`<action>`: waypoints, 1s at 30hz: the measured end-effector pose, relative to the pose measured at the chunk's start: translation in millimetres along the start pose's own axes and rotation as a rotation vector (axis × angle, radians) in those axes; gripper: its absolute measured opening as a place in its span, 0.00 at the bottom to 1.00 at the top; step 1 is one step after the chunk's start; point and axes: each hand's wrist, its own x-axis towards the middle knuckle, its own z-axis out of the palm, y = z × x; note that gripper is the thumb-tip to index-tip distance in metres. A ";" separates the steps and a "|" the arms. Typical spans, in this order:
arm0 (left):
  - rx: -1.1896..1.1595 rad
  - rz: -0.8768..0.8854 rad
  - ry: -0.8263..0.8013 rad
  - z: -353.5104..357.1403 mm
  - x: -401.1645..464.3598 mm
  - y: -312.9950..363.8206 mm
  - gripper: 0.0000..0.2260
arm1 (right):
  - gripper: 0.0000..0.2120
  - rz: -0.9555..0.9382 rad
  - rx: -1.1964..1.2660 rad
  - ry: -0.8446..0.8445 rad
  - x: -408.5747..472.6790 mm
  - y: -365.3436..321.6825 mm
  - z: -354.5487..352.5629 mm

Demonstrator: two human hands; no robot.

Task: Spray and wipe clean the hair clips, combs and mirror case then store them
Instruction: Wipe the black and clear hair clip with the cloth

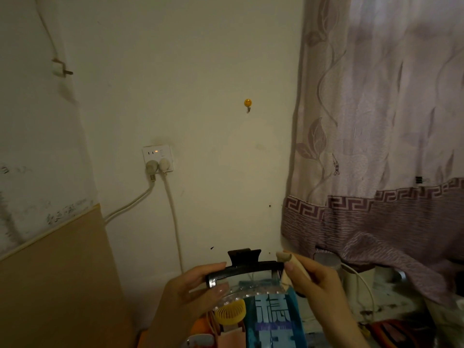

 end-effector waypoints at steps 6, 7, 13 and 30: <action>-0.005 -0.001 -0.015 -4.2 -1.5 -5.0 0.13 | 0.09 0.080 0.111 0.026 -0.4 -3.0 -4.8; -0.007 -0.002 -0.026 -5.2 -1.3 -5.4 0.13 | 0.10 0.107 0.129 -0.005 -1.0 -5.3 -6.1; -0.039 -0.020 -0.065 -9.8 5.0 -5.7 0.14 | 0.17 0.160 0.137 -0.242 -4.2 -12.8 -7.8; -0.180 0.034 0.028 -13.2 32.5 11.3 0.16 | 0.16 0.232 0.327 -0.195 -16.7 -4.3 11.9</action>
